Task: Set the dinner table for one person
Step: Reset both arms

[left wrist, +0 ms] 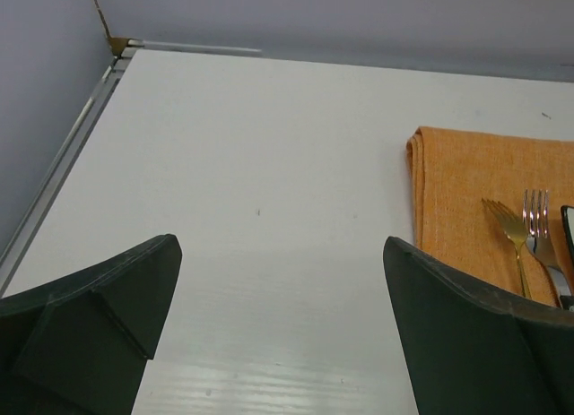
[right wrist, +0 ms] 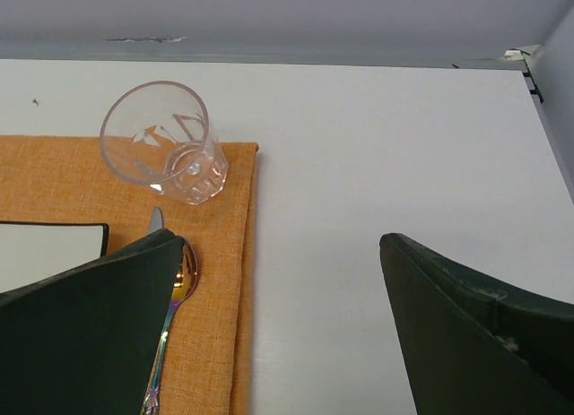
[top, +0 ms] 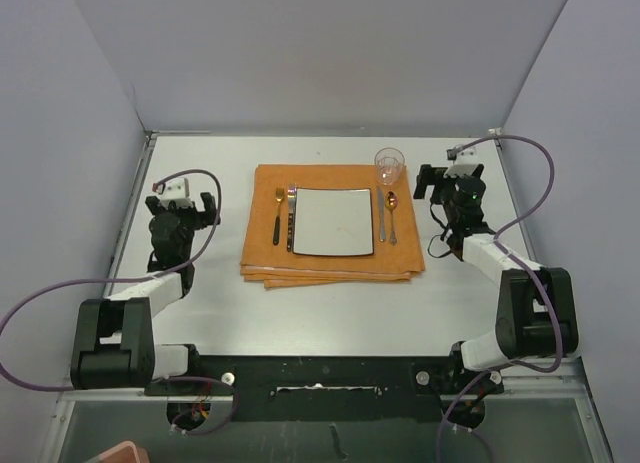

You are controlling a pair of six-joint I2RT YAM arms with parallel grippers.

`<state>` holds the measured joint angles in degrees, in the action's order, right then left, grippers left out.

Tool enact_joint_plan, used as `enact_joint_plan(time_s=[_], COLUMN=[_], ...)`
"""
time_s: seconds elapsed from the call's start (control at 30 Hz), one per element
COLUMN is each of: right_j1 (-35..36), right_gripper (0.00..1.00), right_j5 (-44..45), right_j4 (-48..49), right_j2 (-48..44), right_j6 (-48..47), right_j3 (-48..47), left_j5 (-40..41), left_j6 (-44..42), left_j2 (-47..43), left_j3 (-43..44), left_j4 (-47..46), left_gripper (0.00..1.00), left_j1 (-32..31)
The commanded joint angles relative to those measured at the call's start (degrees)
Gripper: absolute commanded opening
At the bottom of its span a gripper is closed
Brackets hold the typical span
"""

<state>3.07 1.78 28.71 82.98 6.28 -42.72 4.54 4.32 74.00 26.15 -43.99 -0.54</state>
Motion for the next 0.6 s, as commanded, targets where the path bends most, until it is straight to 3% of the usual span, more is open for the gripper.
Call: enact_joint_plan(time_s=[0.0, 0.07, 0.23, 0.37, 0.57], right_j1=[-1.48, -1.48, -1.40, -1.84, -2.45], right_gripper=[0.98, 0.98, 0.98, 0.98, 0.98], right_j5=[-5.35, -9.88, -7.72, -3.18, -6.14], right_j4=[12.57, 16.33, 15.16, 14.71, 16.14], right_j2=[0.12, 0.60, -1.11, -3.98, -6.54], right_j6=[-1.53, -3.76, -4.32, -3.33, -3.25], right_j3=[2.05, 4.12, 8.10, 13.33, 19.38], left_j5=[-15.91, -20.04, -14.44, -15.41, -17.14], left_j6=[-3.43, -4.62, -0.09, 0.24, 1.20], left_j2=[3.74, 5.08, 7.27, 6.10, 1.06], left_j3=[-4.23, -6.13, -13.17, -14.70, -18.61], left_j4=[-15.43, -18.12, -30.11, -28.73, -29.30], left_gripper=[0.98, 0.98, 0.98, 0.98, 0.98], left_j1=[3.18, 4.18, 4.58, 5.06, 5.63])
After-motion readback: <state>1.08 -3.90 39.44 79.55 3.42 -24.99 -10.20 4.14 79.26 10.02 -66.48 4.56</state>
